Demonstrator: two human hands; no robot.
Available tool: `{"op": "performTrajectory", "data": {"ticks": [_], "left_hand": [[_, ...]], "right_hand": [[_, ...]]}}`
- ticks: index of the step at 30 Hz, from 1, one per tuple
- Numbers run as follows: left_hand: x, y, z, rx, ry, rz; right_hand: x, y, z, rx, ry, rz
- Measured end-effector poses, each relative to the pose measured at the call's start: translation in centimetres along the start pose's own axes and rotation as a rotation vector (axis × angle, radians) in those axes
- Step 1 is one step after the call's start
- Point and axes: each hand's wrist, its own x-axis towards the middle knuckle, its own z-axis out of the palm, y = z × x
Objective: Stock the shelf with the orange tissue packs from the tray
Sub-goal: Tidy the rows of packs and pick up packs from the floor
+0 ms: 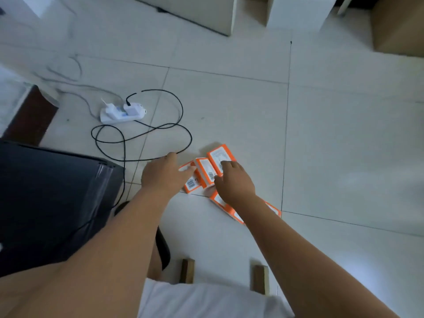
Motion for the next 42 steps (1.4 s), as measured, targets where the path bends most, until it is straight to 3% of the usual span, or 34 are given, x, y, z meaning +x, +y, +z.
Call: {"op": "performTrajectory", "data": {"ticks": [5, 8, 12, 18, 22, 26, 28, 31, 36, 42], "left_hand": [[4.3, -4.3, 4.4, -0.378, -0.235, -0.224], [6.4, -6.3, 7.5, -0.643, -0.246, -0.42], [8.7, -7.0, 11.7, -0.818, -0.311, -0.572], [10.6, -5.4, 14.1, -1.065, -0.388, -0.639], [11.0, -5.3, 13.1, -1.074, -0.411, -0.592], [10.2, -5.3, 9.4, -0.934, -0.335, -0.454], [9.7, -5.1, 6.5, -1.027, -0.347, -0.405], [8.7, -4.4, 2.1, -1.226, -0.3, -0.321], [4.8, -3.4, -5.4, -1.52, -0.025, -0.267], [-1.2, -3.3, -13.0, -1.617, 0.283, -0.125]], "right_hand": [[3.8, -0.6, 4.8, 0.009, -0.107, 0.035], [5.9, -1.3, 6.8, 0.03, -0.122, 0.065], [7.8, -1.4, 9.3, 0.036, -0.115, 0.102], [9.1, -0.9, 11.2, 0.039, -0.033, 0.166], [9.6, -1.2, 10.8, 0.243, -0.014, 0.301], [9.0, -1.4, 8.5, 0.656, 0.015, 0.435], [8.4, -2.0, 7.0, 0.846, 0.049, 0.418], [7.1, -3.5, 3.9, 1.04, 0.095, 0.283], [5.0, -7.1, -2.2, 1.26, 0.076, 0.078], [1.4, -12.3, -7.7, 1.388, 0.004, -0.155]]}}
